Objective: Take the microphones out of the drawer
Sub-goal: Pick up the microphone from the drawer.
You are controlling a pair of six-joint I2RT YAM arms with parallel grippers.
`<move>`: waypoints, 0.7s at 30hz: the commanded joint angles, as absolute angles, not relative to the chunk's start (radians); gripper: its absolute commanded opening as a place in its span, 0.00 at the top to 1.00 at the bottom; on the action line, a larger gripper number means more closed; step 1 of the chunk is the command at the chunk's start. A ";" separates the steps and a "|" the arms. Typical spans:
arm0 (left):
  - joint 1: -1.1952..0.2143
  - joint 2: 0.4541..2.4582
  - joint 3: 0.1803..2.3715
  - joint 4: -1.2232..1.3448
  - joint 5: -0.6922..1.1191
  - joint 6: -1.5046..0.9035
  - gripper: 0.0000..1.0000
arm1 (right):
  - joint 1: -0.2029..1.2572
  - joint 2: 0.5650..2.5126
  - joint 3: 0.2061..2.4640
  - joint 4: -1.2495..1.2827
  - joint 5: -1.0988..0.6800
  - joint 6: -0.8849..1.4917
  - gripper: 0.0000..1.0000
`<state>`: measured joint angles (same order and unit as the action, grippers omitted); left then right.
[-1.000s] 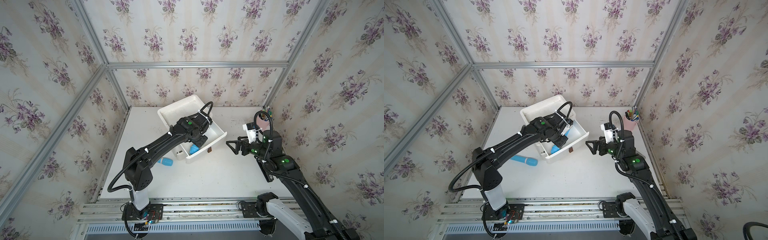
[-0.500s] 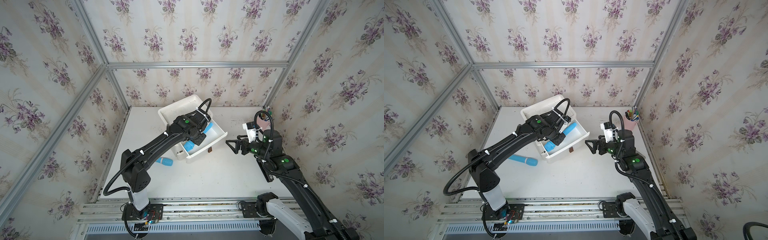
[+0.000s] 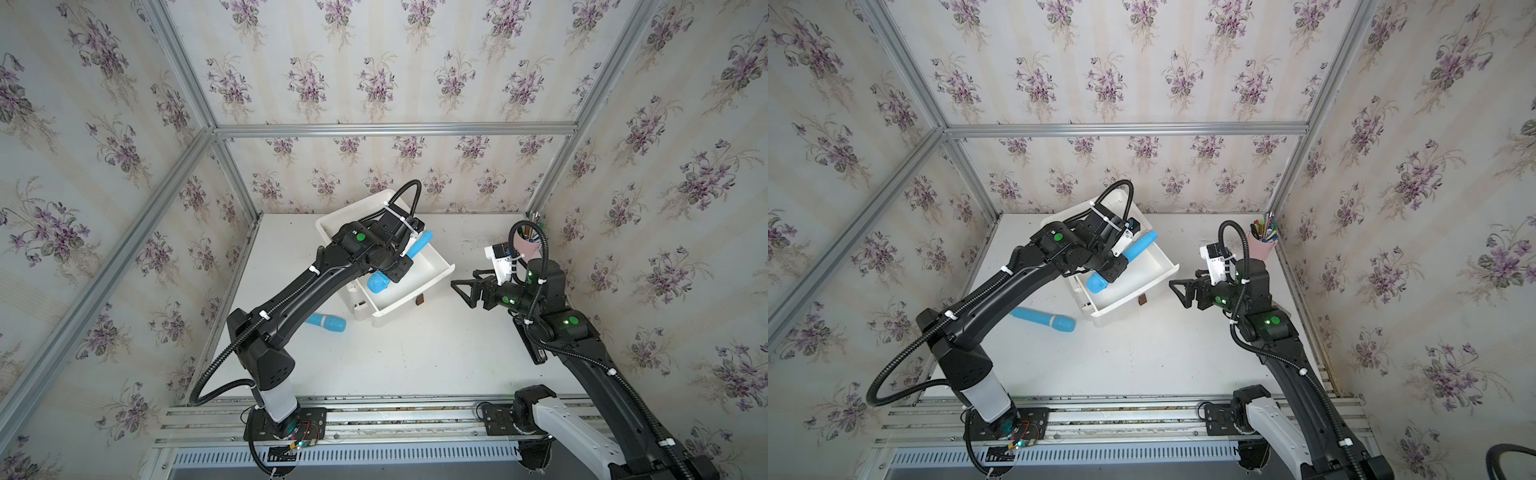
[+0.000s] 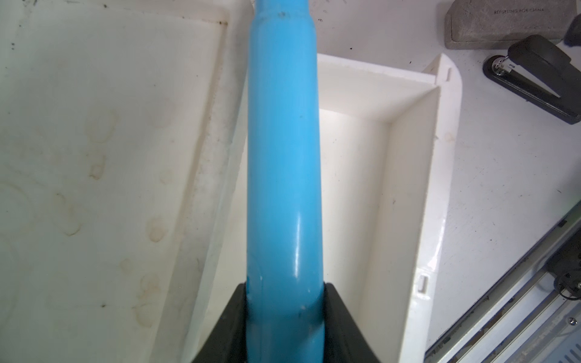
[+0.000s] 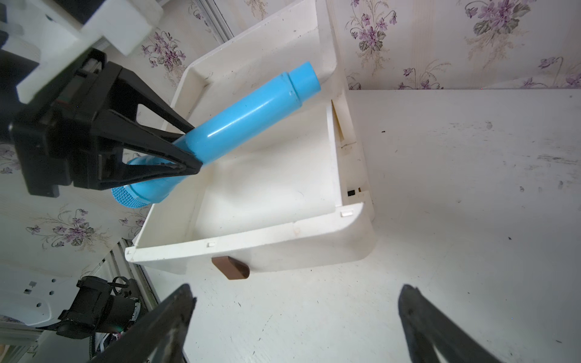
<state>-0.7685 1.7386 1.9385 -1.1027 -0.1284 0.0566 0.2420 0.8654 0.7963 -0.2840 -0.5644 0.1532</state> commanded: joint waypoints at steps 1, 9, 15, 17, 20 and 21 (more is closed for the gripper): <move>-0.769 1.721 1.956 -1.155 -0.126 0.079 0.97 | 0.243 0.862 0.801 -0.257 -0.574 0.140 0.00; -0.769 1.643 1.932 -1.178 -0.060 0.102 0.99 | 0.243 0.867 0.811 -0.265 -0.553 0.138 0.00; -0.770 1.581 1.901 -1.191 0.047 0.085 0.99 | 0.243 0.893 0.844 -0.295 -0.502 0.142 0.00; -0.773 1.554 1.873 -1.188 0.078 0.076 1.00 | 0.243 0.906 0.858 -0.301 -0.478 0.156 0.00; -0.791 1.516 1.813 -1.170 0.104 0.060 1.00 | 0.243 0.932 0.884 -0.316 -0.446 0.159 0.00; -0.804 1.506 1.793 -1.160 0.100 0.061 1.00 | 0.243 0.938 0.889 -0.316 -0.439 0.161 0.00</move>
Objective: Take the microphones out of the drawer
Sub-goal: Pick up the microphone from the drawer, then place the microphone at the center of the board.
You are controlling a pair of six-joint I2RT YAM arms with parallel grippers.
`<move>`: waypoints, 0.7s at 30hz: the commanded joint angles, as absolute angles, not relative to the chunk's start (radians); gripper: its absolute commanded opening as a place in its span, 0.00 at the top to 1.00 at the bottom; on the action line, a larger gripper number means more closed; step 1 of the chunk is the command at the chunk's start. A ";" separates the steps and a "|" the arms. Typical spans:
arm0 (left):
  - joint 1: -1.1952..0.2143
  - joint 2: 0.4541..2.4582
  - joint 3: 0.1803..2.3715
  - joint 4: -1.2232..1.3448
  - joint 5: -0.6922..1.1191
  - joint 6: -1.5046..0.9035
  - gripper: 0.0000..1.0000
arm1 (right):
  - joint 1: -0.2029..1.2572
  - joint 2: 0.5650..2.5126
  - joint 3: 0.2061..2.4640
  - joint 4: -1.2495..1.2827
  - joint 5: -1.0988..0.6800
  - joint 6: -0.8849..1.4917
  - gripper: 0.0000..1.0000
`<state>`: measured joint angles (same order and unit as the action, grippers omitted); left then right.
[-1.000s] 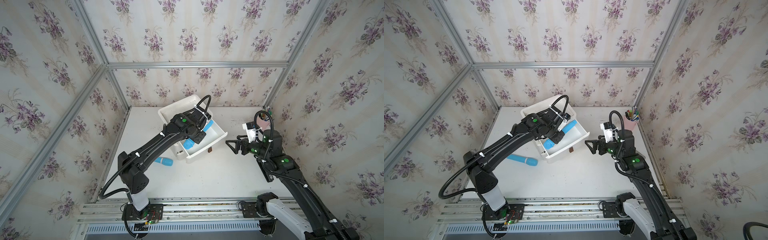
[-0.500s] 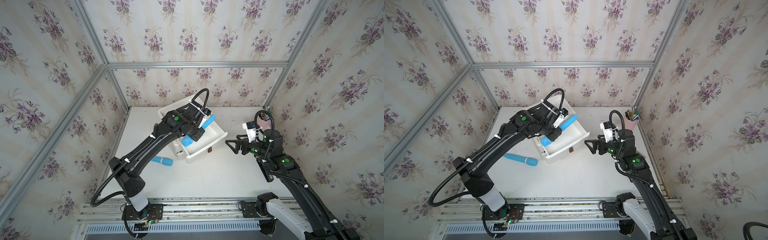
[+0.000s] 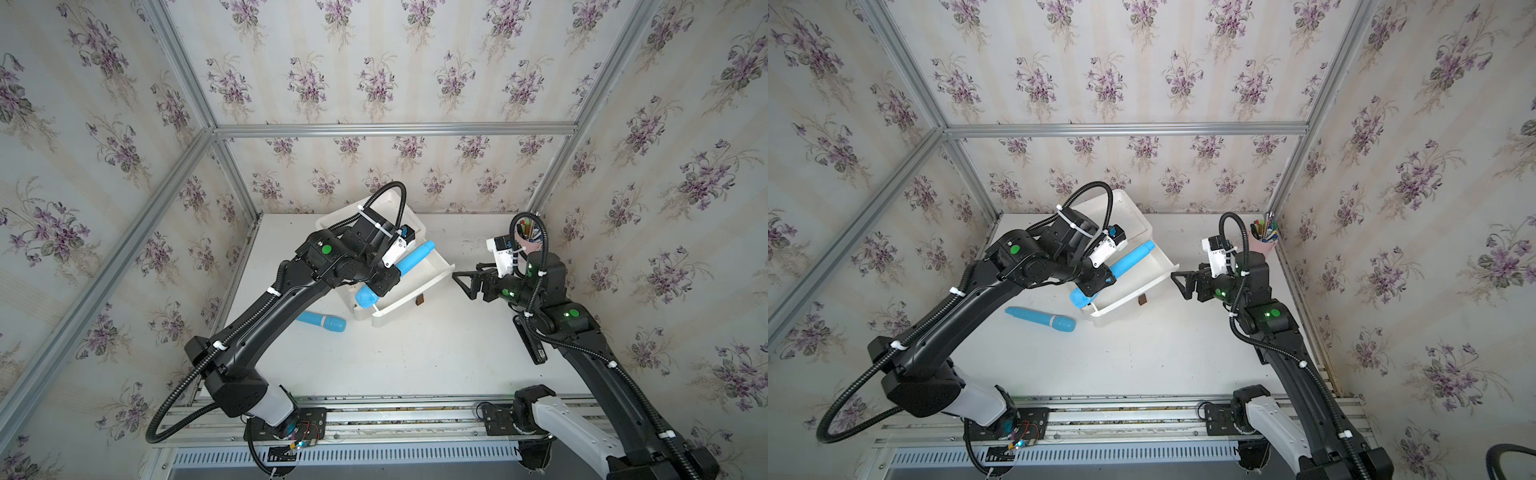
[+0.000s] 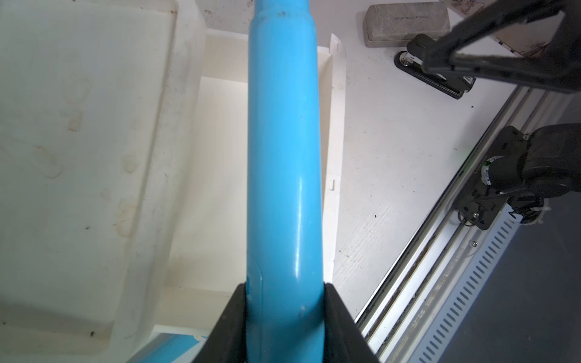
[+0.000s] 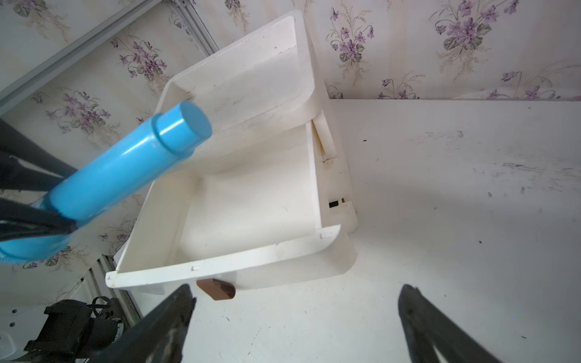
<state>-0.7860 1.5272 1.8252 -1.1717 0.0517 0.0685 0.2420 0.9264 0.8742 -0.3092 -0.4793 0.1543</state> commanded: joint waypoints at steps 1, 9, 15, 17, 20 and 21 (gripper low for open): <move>-0.820 1.493 1.768 -1.148 0.090 0.060 1.00 | 0.241 0.944 0.894 -0.316 -0.429 0.163 0.00; -0.965 1.342 1.545 -0.957 0.013 0.035 1.00 | 0.227 0.982 0.948 -0.336 -0.391 0.166 0.00; -1.035 1.310 1.402 -0.868 -0.008 0.038 1.00 | 0.201 0.986 0.940 -0.344 -0.403 0.167 0.00; -1.049 1.324 1.372 -0.859 -0.002 0.040 1.00 | 0.201 0.984 0.946 -0.349 -0.403 0.164 0.00; -1.069 1.330 1.319 -0.834 0.008 0.050 1.00 | 0.200 0.979 0.956 -0.355 -0.397 0.154 0.00; -1.073 1.331 1.302 -0.833 0.006 0.051 1.00 | 0.199 0.977 0.959 -0.357 -0.395 0.151 0.00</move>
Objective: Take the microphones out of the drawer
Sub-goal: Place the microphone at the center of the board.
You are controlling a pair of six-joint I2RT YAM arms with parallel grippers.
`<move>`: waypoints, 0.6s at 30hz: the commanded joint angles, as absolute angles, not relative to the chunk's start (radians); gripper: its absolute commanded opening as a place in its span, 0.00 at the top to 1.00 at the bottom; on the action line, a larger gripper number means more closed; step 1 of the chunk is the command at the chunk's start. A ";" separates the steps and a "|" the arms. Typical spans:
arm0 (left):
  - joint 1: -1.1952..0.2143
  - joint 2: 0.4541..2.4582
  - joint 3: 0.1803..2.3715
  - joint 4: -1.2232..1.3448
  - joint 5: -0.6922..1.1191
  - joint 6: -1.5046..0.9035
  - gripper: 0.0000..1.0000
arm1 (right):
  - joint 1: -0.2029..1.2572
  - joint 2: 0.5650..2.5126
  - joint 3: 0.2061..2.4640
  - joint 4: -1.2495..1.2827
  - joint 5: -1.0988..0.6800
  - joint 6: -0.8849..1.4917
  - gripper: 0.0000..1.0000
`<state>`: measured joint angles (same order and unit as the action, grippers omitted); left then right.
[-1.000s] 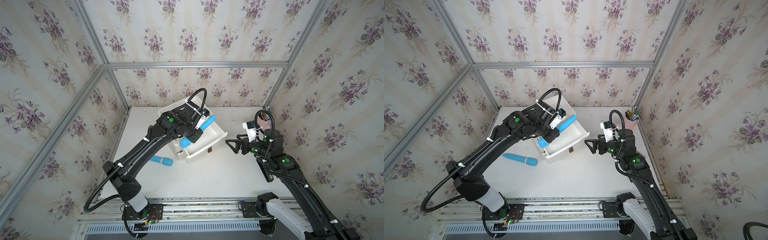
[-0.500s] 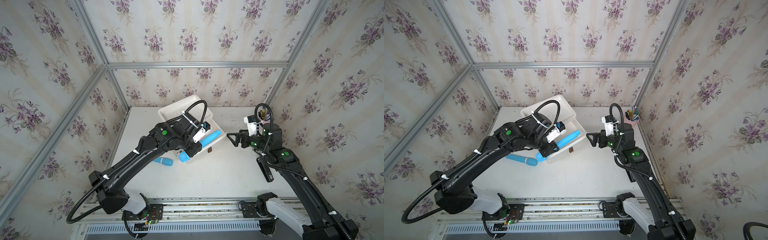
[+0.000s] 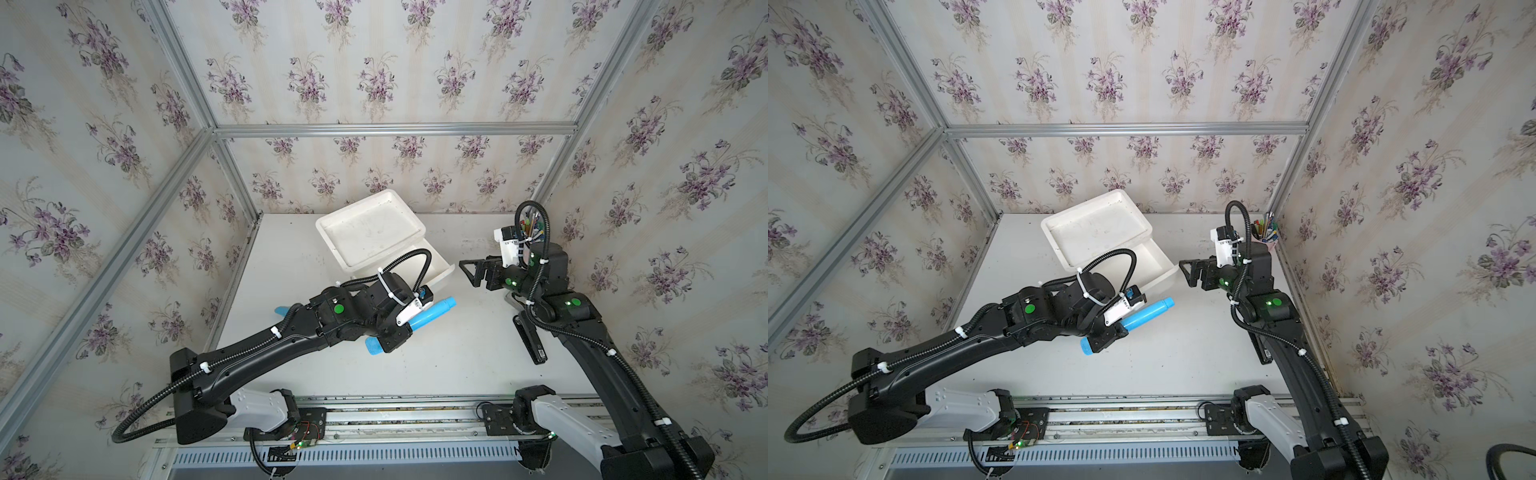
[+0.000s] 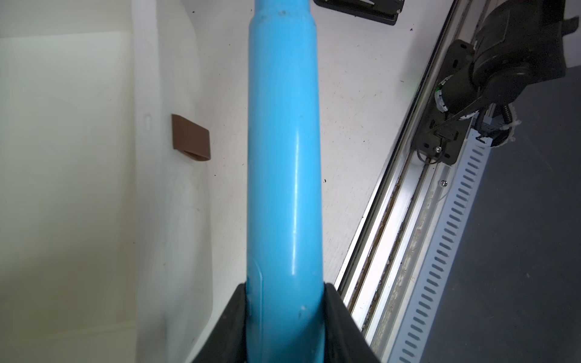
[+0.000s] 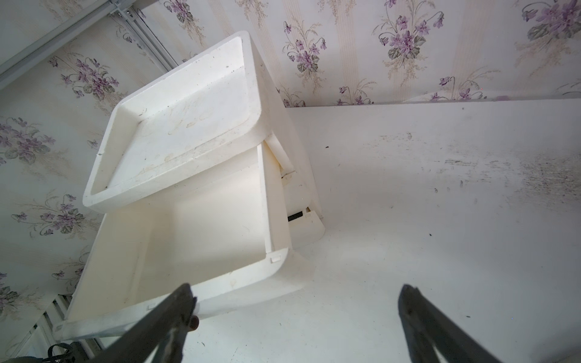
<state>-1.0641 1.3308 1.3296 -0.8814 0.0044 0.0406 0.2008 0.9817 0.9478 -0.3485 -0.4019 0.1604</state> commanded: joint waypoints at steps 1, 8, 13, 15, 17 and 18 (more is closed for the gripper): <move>-1.075 1.329 1.283 -0.833 0.008 0.050 1.00 | 0.199 0.977 0.961 -0.356 -0.391 0.149 0.00; -1.090 1.305 1.146 -0.843 -0.013 0.039 1.00 | 0.198 0.983 0.956 -0.351 -0.400 0.146 0.00; -1.089 1.216 1.060 -0.806 -0.032 -0.020 1.00 | 0.198 0.990 0.959 -0.343 -0.403 0.146 0.00; -1.089 1.203 1.040 -0.832 -0.037 -0.044 1.00 | 0.197 0.993 0.960 -0.338 -0.409 0.147 0.00; -1.089 1.185 1.039 -0.861 -0.015 -0.065 1.00 | 0.197 0.997 0.959 -0.337 -0.415 0.148 0.00; -1.089 1.157 1.032 -0.859 0.003 -0.071 1.00 | 0.197 0.999 0.957 -0.334 -0.417 0.149 0.00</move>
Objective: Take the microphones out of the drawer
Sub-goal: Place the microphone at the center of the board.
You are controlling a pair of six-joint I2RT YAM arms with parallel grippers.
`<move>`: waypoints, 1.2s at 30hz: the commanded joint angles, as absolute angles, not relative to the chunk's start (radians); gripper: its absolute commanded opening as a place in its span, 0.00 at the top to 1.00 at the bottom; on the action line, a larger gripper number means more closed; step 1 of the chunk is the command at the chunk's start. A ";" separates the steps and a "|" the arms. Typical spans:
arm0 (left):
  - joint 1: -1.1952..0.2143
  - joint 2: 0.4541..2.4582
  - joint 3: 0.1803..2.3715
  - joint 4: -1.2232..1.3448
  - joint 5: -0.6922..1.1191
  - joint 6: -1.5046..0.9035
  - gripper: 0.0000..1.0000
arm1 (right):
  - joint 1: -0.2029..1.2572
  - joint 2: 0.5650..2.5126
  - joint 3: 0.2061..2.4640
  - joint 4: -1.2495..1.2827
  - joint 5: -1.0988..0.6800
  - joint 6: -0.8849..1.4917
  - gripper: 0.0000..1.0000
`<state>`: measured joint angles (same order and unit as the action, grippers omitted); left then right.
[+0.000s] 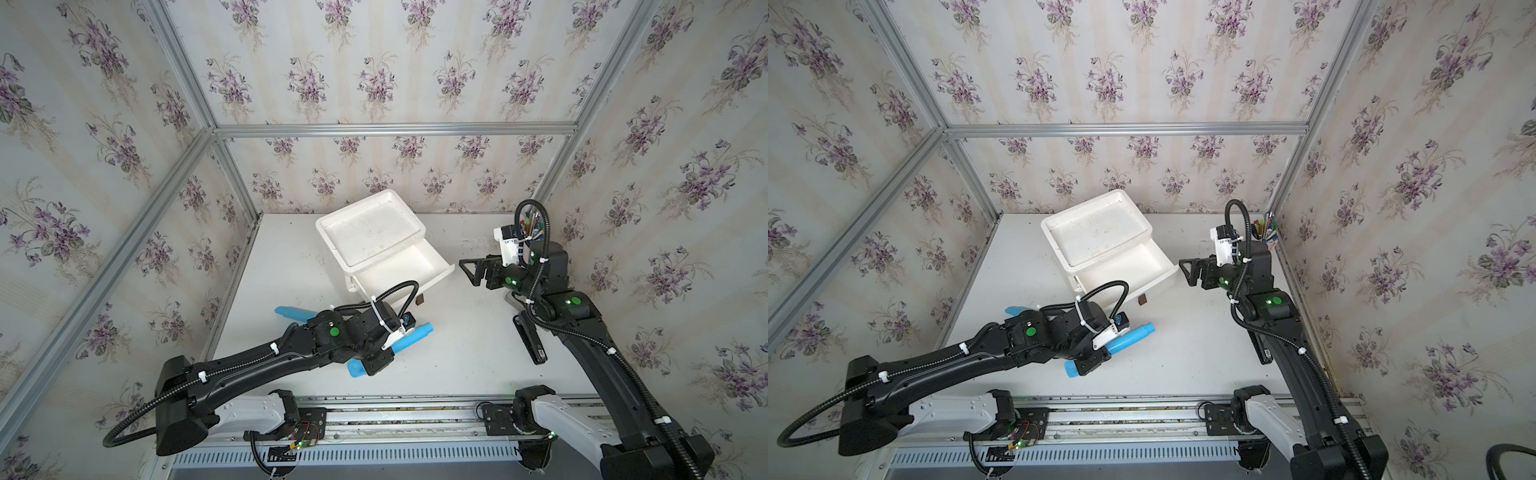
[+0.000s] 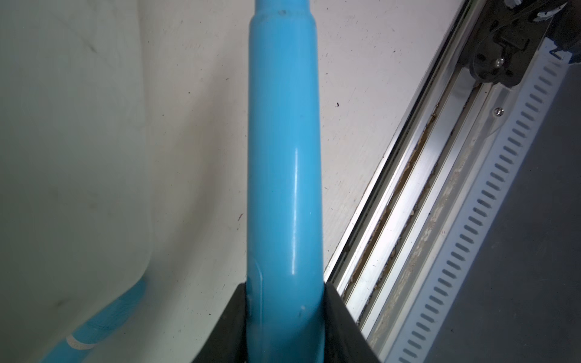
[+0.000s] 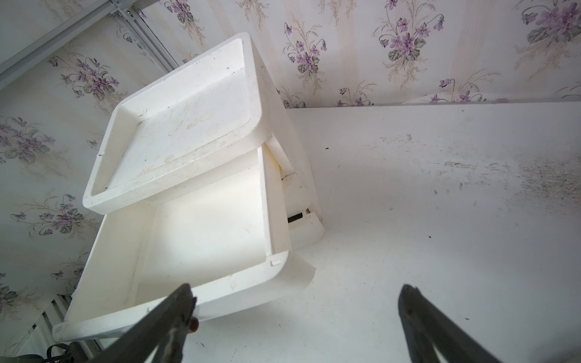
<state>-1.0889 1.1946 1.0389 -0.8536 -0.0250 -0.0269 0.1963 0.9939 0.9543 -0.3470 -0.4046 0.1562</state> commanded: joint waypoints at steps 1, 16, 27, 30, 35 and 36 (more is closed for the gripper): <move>-1.089 1.127 1.025 -0.855 0.004 -0.077 1.00 | 0.197 0.999 0.955 -0.333 -0.418 0.149 0.00; -1.005 0.871 1.090 -0.814 -0.375 -0.375 1.00 | 0.197 1.001 0.947 -0.314 -0.451 0.153 0.00; -0.591 0.862 1.080 -0.863 -0.409 -0.775 1.00 | 0.198 0.982 0.925 -0.301 -0.464 0.153 0.00; -0.553 0.878 1.068 -0.926 -0.465 -0.914 1.00 | 0.198 0.977 0.925 -0.303 -0.464 0.152 0.00; -0.479 0.954 1.082 -1.063 -0.495 -1.117 1.00 | 0.197 0.973 0.917 -0.297 -0.469 0.153 0.00; -0.464 0.978 1.086 -1.088 -0.490 -1.151 1.00 | 0.197 0.973 0.917 -0.297 -0.471 0.153 0.00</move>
